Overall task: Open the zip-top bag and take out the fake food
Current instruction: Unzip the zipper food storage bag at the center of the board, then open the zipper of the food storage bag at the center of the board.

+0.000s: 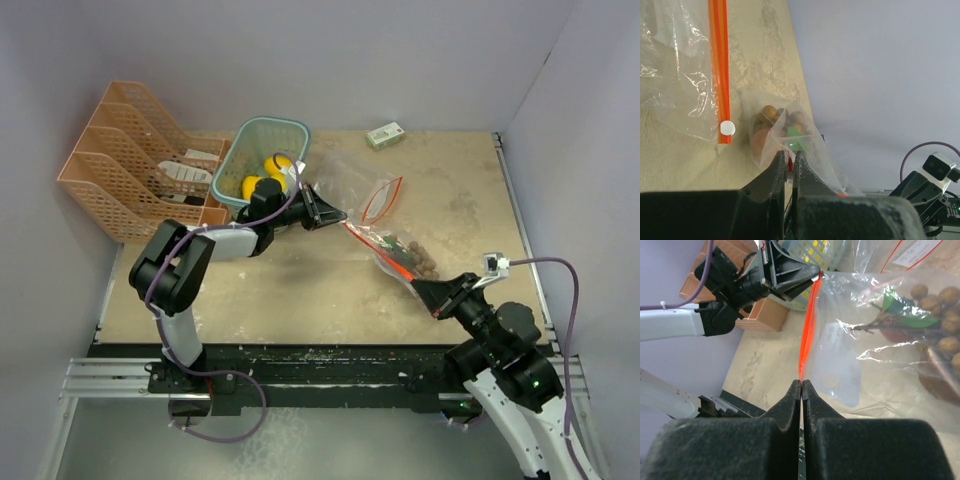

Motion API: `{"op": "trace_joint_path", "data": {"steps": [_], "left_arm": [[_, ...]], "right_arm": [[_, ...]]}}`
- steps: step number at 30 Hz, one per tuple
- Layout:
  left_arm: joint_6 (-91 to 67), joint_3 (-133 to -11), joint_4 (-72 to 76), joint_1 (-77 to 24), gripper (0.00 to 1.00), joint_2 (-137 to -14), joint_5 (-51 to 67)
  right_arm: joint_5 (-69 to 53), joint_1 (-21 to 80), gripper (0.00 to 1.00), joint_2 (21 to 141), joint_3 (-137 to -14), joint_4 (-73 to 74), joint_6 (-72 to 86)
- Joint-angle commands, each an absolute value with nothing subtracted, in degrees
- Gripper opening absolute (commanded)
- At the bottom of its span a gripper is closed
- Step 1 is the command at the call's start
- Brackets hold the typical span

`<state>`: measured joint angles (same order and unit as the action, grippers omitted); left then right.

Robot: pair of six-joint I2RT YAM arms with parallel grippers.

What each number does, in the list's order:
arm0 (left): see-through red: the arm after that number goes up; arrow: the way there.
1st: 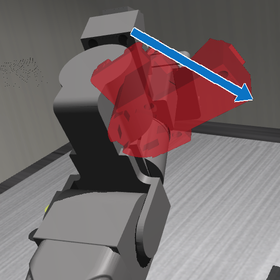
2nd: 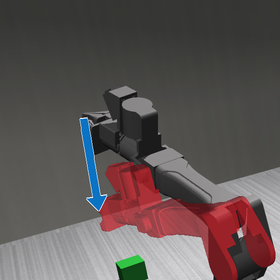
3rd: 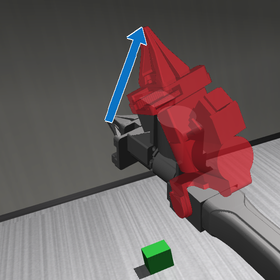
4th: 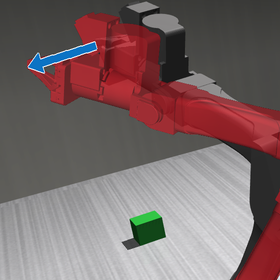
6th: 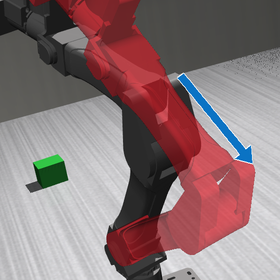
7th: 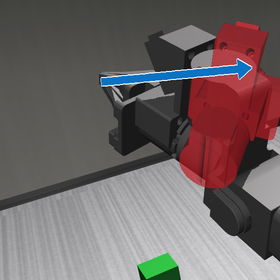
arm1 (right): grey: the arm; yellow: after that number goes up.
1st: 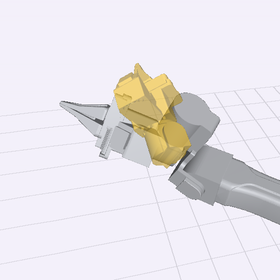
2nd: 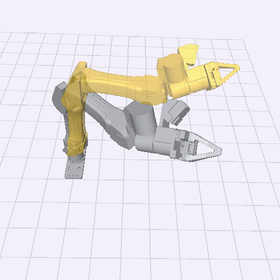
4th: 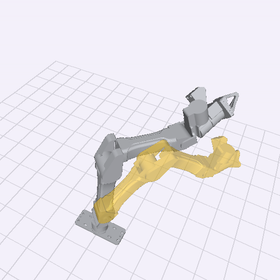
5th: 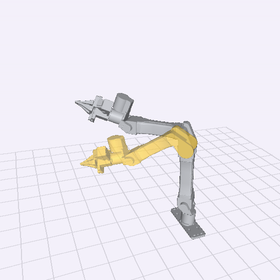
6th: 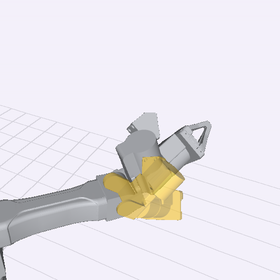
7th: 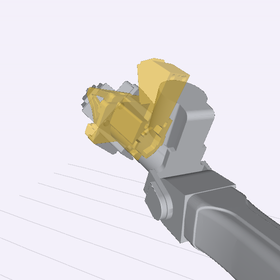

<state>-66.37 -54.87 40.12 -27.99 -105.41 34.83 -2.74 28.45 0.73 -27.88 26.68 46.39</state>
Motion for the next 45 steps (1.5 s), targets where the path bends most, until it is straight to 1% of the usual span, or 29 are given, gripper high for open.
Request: {"op": "trace_joint_path", "data": {"steps": [1,7,12,13,16,17,18,21,23,29,39,45], "left_arm": [[-65.2,-56.3,38.8,-23.6,0.01,-104.2,28.4],[-65.0,-56.0,39.2,-23.8,0.0,-103.5,29.1],[-63.6,-56.9,37.7,-23.8,0.0,-103.0,29.0],[-63.5,-57.1,37.7,-23.8,0.0,-103.1,29.2],[-63.3,-57.4,37.9,-24.3,0.0,-103.8,29.7],[-63.2,-57.5,38.1,-24.6,0.0,-104.2,29.8],[-63.2,-57.6,38.3,-25.0,0.0,-104.6,29.9],[-63.1,-57.7,39.0,-26.9,0.0,-106.0,29.8],[-63.0,-58.1,39.3,-28.3,0.0,-106.9,29.5],[-61.2,-59.4,37.9,-32.1,0.0,-108.8,27.9],[-60.5,-60.1,36.6,-33.3,0.0,-109.2,27.1],[-59.0,-61.3,33.7,-33.9,0.0,-107.8,26.0]], "right_arm": [[-1.7,28.5,0.0,-0.2,-33.0,26.7,44.9],[-3.9,28.5,0.0,0.7,-30.0,24.6,46.1],[-3.6,28.4,0.0,1.7,-30.6,24.3,45.9],[-3.6,28.5,0.04,2.5,-30.7,24.7,45.5],[-2.6,28.5,0.39,5.6,-30.3,23.5,43.7],[-2.3,28.5,0.47,7.2,-30.1,21.6,43.5],[-2.5,28.4,0.53,9.8,-29.9,19.9,42.7],[-4.8,28.5,0.63,20.7,-31.2,15.7,39.3],[-4.5,28.5,0.64,27.0,-32.4,13.2,37.2],[0.1,28.6,0.66,38.5,-36.8,11.3,32.2],[1.1,29.1,0.66,46.2,-37.1,7.3,30.5],[7.9,33.6,0.68,47.5,-39.0,10.4,30.2]]}}
